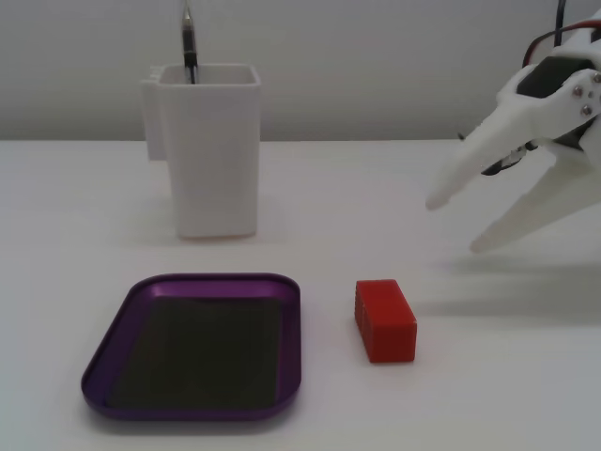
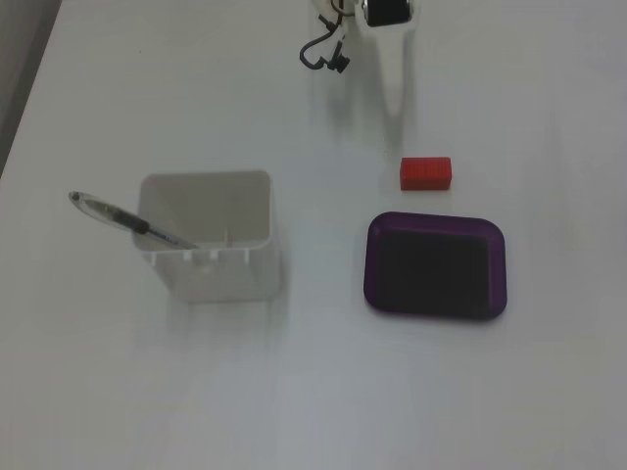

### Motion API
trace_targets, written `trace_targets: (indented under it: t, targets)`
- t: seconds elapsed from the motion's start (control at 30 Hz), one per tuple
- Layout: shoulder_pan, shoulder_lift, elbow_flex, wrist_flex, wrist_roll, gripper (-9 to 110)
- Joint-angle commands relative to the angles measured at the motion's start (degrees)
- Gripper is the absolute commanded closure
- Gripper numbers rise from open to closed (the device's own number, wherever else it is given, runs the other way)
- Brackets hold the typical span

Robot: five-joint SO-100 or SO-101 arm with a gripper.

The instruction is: Remove the cube from the box.

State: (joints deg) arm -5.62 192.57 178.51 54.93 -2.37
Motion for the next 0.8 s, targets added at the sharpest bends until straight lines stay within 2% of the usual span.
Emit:
trace_targets:
  t: [0.0, 0.77]
  targets:
    - [-0.1, 5.6, 0.9, -0.3, 0.3, 102]
    - [-0.3, 5.6, 0.8, -1.1, -0.1, 102]
